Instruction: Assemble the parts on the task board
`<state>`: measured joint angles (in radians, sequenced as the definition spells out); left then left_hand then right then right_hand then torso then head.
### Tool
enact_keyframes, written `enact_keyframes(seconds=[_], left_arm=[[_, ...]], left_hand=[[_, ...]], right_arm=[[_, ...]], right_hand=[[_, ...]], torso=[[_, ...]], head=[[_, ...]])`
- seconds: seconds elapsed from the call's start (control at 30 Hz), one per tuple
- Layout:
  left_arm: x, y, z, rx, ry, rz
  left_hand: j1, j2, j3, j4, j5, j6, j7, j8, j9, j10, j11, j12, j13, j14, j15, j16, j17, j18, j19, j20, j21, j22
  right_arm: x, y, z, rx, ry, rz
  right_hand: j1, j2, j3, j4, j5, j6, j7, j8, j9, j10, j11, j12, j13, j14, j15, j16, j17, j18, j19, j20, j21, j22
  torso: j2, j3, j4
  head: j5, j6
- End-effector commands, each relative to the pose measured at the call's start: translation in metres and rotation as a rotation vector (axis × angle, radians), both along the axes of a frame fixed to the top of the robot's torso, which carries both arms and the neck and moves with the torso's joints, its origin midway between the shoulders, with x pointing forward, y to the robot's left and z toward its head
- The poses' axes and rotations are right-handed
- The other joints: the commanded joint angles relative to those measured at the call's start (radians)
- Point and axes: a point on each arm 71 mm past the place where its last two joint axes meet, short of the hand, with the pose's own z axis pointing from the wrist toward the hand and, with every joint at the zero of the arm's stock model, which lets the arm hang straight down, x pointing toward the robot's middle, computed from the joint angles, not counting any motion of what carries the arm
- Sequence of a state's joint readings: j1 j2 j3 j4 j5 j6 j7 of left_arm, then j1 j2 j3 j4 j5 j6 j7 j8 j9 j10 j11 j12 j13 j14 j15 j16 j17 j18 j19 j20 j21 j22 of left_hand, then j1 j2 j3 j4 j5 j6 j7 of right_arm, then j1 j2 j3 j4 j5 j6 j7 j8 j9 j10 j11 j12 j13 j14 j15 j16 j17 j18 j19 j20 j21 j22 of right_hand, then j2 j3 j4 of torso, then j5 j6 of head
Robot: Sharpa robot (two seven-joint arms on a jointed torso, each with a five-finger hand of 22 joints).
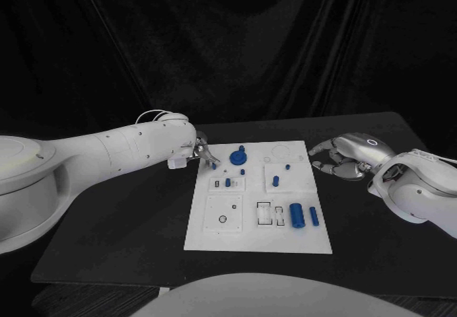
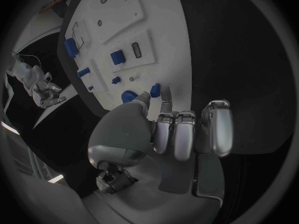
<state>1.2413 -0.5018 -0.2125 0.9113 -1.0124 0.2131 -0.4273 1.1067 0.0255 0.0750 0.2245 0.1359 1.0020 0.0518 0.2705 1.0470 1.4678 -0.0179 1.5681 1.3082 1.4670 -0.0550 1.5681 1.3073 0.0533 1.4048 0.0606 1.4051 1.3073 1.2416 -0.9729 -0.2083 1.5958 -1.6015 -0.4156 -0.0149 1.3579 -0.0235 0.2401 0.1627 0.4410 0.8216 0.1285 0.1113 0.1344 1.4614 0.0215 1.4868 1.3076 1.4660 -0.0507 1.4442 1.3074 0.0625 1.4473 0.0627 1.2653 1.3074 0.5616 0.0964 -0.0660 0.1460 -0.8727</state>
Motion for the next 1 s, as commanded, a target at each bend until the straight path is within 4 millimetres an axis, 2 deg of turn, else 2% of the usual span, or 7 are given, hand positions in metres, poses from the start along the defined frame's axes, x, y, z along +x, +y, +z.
enact_keyframes(seconds=[0.03, 0.17, 0.3, 0.4, 0.67, 1.0], left_arm=[[-0.0006, -0.0028, -0.0012, -0.013, 0.005, -0.02], [-0.0003, -0.0035, -0.0013, -0.016, 0.004, -0.022], [-0.0003, -0.0043, -0.0013, -0.018, 0.003, -0.025], [-0.0005, -0.0047, -0.0013, -0.02, 0.002, -0.026], [-0.0006, -0.0027, -0.0016, -0.018, 0.006, -0.025], [-0.0012, -0.0003, -0.0017, -0.017, 0.007, -0.021]], left_hand=[[0.014, 0.003, 0.002, -0.01, 0.014, -0.006, 0.001, -0.005, -0.001, 0.103, 0.008, 0.003, 0.263, 0.104, 0.005, 0.003, 0.263, 0.001, -0.001, 0.002, -0.003, 0.143], [0.024, 0.006, 0.005, -0.017, 0.035, -0.006, 0.0, -0.007, -0.001, 0.103, 0.007, 0.003, 0.263, 0.104, 0.005, 0.003, 0.263, 0.001, 0.0, 0.002, -0.004, 0.145], [0.041, 0.009, 0.013, -0.03, 0.089, -0.006, -0.003, -0.012, -0.002, 0.103, 0.005, 0.003, 0.263, 0.104, 0.003, 0.003, 0.263, 0.002, -0.001, 0.001, -0.006, 0.146], [0.063, 0.01, 0.028, -0.047, 0.145, -0.007, -0.006, -0.017, -0.003, 0.103, 0.003, 0.003, 0.263, 0.104, 0.001, 0.003, 0.263, 0.002, 0.0, -0.001, -0.007, 0.148], [0.093, 0.012, 0.064, -0.07, 0.168, -0.007, -0.009, -0.023, -0.005, 0.103, 0.0, 0.003, 0.263, 0.104, -0.001, 0.003, 0.263, 0.002, 0.0, -0.003, -0.009, 0.15], [0.104, -0.011, 0.142, -0.095, 0.247, 0.0, -0.013, -0.029, -0.006, 0.103, -0.003, 0.003, 0.263, 0.104, -0.004, 0.003, 0.263, 0.002, 0.001, -0.006, -0.013, 0.155]], right_arm=[[-0.0006, -0.0008, -0.0008, -0.004, 0.004, -0.005], [-0.0005, -0.0011, -0.0009, -0.005, 0.004, -0.006], [-0.0004, -0.001, -0.0011, -0.006, 0.006, -0.006], [-0.0002, -0.0009, -0.0014, -0.008, 0.008, -0.006], [-0.0007, -0.0019, -0.0038, -0.013, 0.018, -0.01], [-0.0018, -0.0032, -0.0073, -0.017, 0.027, -0.014]], right_hand=[[0.002, -0.003, 0.008, 0.0, 0.005, 0.005, 0.002, -0.006, -0.001, 0.001, 0.006, -0.003, 0.087, 0.052, 0.008, -0.004, 0.025, 0.007, -0.005, 0.003, -0.005, 0.171], [0.002, -0.003, 0.008, 0.0, 0.005, 0.005, 0.002, -0.006, -0.001, 0.001, 0.006, -0.003, 0.087, 0.052, 0.008, -0.004, 0.025, 0.007, -0.005, 0.003, -0.005, 0.171], [0.002, -0.003, 0.009, -0.001, 0.006, 0.005, 0.002, -0.006, -0.001, 0.001, 0.006, -0.003, 0.087, 0.052, 0.008, -0.004, 0.026, 0.007, -0.005, 0.003, -0.005, 0.172], [0.002, -0.003, 0.009, -0.001, 0.006, 0.005, 0.002, -0.006, -0.001, 0.001, 0.006, -0.003, 0.087, 0.052, 0.008, -0.004, 0.026, 0.007, -0.005, 0.003, -0.005, 0.172], [0.003, -0.001, 0.013, -0.002, 0.006, 0.006, 0.002, -0.006, -0.001, 0.001, 0.006, -0.003, 0.086, 0.052, 0.009, -0.005, 0.024, 0.007, -0.006, 0.004, -0.007, 0.171], [0.004, 0.0, 0.015, -0.003, 0.006, 0.006, 0.003, -0.006, -0.002, 0.0, 0.007, -0.004, 0.085, 0.051, 0.009, -0.006, 0.023, 0.007, -0.006, 0.004, -0.007, 0.171]], torso=[[0.0, -0.0001, 0.0], [-0.001, 0.0003, 0.0], [-0.001, 0.0003, -0.0001], [0.0, 0.0001, -0.0004], [0.0, -0.0001, 0.0], [-0.001, 0.0002, 0.0002]], head=[[-0.002, 0.0], [-0.002, 0.0], [-0.002, 0.0], [-0.003, 0.0], [-0.002, 0.0], [-0.001, 0.0]])
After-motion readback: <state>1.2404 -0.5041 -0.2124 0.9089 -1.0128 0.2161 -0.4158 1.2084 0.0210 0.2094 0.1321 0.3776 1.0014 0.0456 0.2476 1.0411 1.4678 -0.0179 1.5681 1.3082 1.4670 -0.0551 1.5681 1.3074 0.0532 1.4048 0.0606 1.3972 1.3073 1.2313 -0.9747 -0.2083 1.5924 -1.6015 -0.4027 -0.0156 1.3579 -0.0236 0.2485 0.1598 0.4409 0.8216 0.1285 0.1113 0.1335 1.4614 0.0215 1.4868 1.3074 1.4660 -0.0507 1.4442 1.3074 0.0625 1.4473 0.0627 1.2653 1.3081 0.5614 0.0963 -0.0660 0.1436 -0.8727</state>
